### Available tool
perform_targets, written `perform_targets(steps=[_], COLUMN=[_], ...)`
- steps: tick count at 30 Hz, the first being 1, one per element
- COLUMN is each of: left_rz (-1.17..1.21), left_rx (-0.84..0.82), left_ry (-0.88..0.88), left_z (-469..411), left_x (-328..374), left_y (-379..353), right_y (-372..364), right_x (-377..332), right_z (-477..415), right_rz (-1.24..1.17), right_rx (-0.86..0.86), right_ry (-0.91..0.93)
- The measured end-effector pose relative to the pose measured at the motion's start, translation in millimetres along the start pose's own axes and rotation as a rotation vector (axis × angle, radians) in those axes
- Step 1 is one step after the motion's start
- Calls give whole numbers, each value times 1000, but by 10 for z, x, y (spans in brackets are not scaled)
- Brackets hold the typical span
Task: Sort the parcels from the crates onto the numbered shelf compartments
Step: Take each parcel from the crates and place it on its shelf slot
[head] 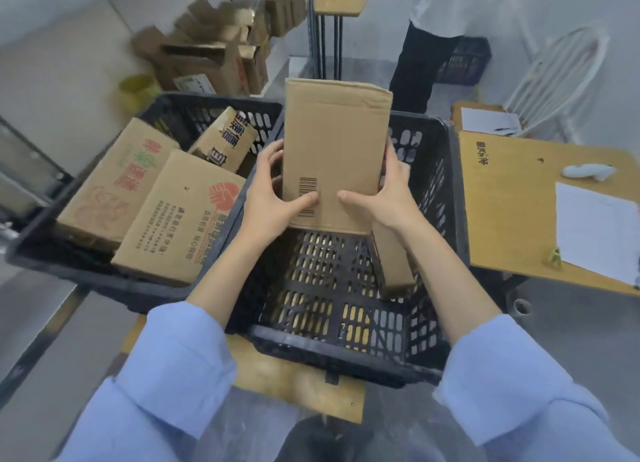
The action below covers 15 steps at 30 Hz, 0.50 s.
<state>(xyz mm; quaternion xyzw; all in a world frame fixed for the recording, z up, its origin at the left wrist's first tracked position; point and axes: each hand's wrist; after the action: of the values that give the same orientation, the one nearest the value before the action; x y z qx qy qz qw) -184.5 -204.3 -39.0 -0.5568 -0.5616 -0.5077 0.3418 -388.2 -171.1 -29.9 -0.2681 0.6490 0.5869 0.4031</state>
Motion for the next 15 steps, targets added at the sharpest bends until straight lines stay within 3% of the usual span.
perform_targets(steps=[8, 15], left_rz=[50, -39], left_rx=[228, 498], left_ry=[-75, -171], left_z=[432, 1077], left_x=[741, 1071], left_y=[348, 834], right_y=[69, -219], right_x=[-746, -1154], right_z=[260, 611], right_rz=[-54, -204], right_rx=[-74, -270], right_ry=[237, 414])
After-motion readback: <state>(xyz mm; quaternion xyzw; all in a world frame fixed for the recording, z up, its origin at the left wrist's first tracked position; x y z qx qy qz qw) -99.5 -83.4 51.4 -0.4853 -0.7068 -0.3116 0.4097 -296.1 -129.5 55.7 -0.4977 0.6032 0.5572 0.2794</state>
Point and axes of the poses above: each hand's wrist, its own z-axis away from the middle knuckle, its own y-axis out of the back of the hand, x = y × z, and after that the axes turned 12 degrees about z, right-handed
